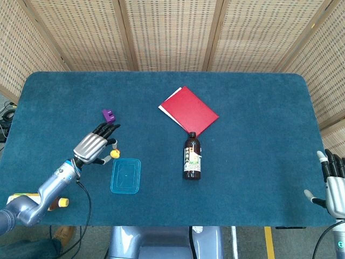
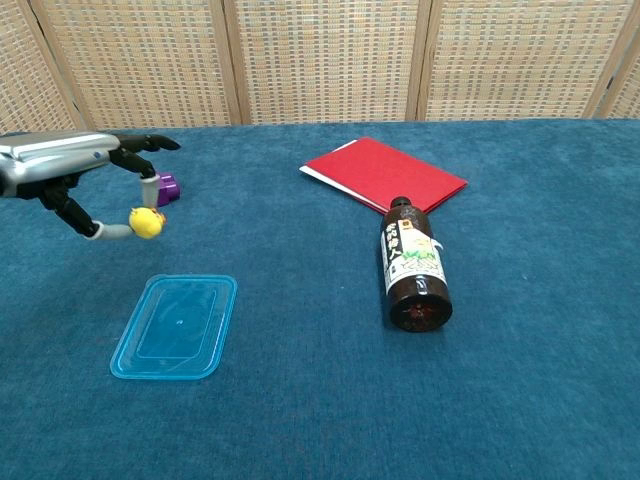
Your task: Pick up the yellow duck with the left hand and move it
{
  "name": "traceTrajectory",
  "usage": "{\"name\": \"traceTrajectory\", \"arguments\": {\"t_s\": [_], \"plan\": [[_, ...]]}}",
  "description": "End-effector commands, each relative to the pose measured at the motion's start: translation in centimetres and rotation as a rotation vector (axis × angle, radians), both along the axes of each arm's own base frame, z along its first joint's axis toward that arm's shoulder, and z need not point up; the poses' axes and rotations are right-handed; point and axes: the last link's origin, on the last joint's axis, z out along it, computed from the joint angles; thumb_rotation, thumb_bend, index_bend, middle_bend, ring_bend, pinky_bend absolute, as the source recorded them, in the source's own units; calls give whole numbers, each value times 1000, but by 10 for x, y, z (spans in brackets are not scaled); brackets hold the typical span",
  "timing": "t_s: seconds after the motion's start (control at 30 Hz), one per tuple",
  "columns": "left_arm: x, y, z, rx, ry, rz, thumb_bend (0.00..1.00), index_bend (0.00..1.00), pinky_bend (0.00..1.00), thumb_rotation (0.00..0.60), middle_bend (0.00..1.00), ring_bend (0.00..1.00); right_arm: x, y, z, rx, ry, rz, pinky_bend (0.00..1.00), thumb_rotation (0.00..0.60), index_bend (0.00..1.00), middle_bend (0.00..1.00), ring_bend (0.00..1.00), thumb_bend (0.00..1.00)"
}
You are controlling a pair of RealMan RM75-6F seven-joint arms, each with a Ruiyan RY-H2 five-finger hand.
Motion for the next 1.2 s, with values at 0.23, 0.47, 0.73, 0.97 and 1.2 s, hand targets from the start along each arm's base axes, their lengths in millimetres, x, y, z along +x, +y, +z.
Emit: {"name": "traceTrajectory", "arguments": {"t_s": [0.23,0.47,0.73,0.97,1.2], "plan": [[32,-17,-35,-75,39,-76,334,539,0,600,0,0,-1,0,2,-5,-5,-2,0,600,13,0,0,0],[52,-25,-58,-116,40,-112,329,538,0,600,0,0,-3,-2,3,-8,-8,-12,0,600,17,0,0,0],[73,-30,-92,-165,70,-145,329,531,0,600,0,0,-4,-2,3,-4,-9,-17,0,600,26,0,0,0],[78,-29,-101,-158,92,-149,330,528,0,600,0,0,-6,-3,5,-11,-14,-26,0,600,28,0,0,0],[80,-25,-105,-159,117,-145,324,470,0,600,0,0,-8,-3,6,-15,-19,-33,0,600,29,0,0,0]]}}
